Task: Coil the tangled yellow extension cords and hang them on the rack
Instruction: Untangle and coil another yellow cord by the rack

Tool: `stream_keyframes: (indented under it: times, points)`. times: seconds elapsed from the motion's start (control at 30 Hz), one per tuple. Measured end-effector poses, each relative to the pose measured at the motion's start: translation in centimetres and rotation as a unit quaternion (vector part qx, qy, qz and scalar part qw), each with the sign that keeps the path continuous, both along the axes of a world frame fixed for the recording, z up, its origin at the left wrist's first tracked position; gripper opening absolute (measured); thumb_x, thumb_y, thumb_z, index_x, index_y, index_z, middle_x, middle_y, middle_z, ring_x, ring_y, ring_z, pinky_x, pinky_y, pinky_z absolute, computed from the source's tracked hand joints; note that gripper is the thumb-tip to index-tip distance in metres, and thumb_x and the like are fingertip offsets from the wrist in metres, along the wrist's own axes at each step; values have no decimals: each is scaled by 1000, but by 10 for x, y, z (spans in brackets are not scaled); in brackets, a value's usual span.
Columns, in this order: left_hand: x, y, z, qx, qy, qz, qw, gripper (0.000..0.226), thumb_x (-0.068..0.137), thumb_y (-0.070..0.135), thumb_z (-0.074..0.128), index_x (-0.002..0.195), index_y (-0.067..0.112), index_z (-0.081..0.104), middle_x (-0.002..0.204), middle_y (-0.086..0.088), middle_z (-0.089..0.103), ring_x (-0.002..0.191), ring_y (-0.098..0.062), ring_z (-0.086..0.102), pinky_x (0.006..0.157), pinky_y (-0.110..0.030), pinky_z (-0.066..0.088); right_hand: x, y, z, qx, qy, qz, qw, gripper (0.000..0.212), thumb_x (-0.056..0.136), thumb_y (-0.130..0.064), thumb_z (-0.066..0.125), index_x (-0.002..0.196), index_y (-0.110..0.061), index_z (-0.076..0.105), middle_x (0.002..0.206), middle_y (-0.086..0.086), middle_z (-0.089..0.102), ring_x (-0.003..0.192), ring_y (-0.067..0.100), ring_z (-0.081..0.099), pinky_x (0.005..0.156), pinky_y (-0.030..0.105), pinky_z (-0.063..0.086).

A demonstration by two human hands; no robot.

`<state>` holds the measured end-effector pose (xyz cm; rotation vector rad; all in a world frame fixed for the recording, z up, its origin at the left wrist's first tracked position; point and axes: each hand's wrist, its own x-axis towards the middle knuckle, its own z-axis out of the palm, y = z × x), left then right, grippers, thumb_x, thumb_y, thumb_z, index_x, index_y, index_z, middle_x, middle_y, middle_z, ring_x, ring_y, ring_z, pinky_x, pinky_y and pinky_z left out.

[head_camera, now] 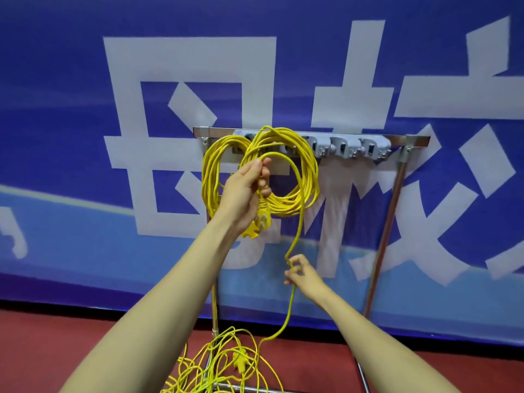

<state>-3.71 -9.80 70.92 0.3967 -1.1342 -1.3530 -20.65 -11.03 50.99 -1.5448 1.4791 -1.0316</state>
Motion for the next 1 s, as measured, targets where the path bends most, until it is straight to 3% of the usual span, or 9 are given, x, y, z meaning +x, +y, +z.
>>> stream_keyframes:
  times: [0.07, 0.17, 0.3, 0.37, 0.47, 0.63, 0.73, 0.87, 1.0]
  points:
    - [13, -9, -1, 8, 33, 21, 999, 24, 103, 14, 41, 100, 7, 63, 67, 5, 52, 55, -3, 43, 48, -16, 35, -6, 0, -11, 88, -49, -25, 995, 11, 98, -13, 47, 87, -16, 48, 72, 3, 57, 54, 7, 61, 60, 22, 47]
    - [31, -18, -13, 42, 26, 85, 995, 25, 103, 15, 41, 97, 7, 64, 64, 7, 53, 52, -2, 43, 46, -14, 35, -23, 1, -17, 162, -105, -61, 979, 25, 99, -33, 46, 84, -14, 55, 69, 1, 62, 62, 12, 62, 63, 26, 48]
    - [47, -31, -43, 154, 23, 107, 982, 22, 102, 16, 45, 92, 9, 64, 68, 5, 50, 50, -2, 42, 43, -13, 34, -57, -9, 5, 117, -174, -195, 958, 35, 98, -37, 47, 73, -12, 51, 58, 4, 49, 39, 12, 51, 43, 20, 43]
    - [52, -36, -61, 196, -51, 123, 972, 22, 101, 15, 45, 89, 10, 63, 68, 3, 50, 50, -4, 41, 43, -14, 32, -75, -18, 27, 58, -195, -265, 942, 34, 98, -34, 47, 72, -11, 51, 57, 4, 40, 40, 15, 39, 37, 20, 34]
    - [52, -37, -89, 171, -248, 189, 935, 22, 100, 14, 47, 88, 12, 65, 71, 0, 55, 57, -9, 41, 47, -17, 29, -98, -32, 68, -2, -130, -333, 934, 23, 97, -21, 46, 80, -8, 51, 58, 6, 41, 47, 19, 38, 45, 26, 31]
    - [47, -36, -116, 151, -411, 112, 892, 22, 100, 15, 50, 89, 7, 68, 73, -6, 60, 60, -14, 49, 55, -22, 34, -90, -19, 136, -84, -171, -203, 960, 23, 97, -2, 41, 112, -11, 56, 74, 5, 49, 57, 15, 47, 54, 30, 50]
    - [37, -31, -122, 119, -456, 84, 878, 19, 99, 13, 52, 87, 7, 66, 74, -6, 61, 67, -16, 56, 63, -26, 37, -69, -5, 151, -104, -105, -138, 979, 22, 100, -9, 39, 114, -19, 53, 76, 7, 51, 53, 17, 47, 50, 30, 50]
    - [19, -19, -111, 51, -453, 33, 890, 16, 97, 14, 58, 97, 1, 67, 74, -3, 59, 58, -8, 48, 54, -15, 39, -48, -9, 150, -121, 27, -140, 982, 15, 95, -8, 45, 110, -7, 49, 82, 3, 64, 55, 13, 46, 54, 33, 44]
    - [8, -15, -88, -171, -600, 98, 775, 18, 95, 17, 61, 103, 5, 71, 85, -3, 63, 70, -3, 49, 59, -8, 34, -38, -1, 157, -159, 197, -46, 966, 11, 94, -12, 52, 98, -16, 61, 74, -3, 57, 65, 15, 51, 66, 29, 48]
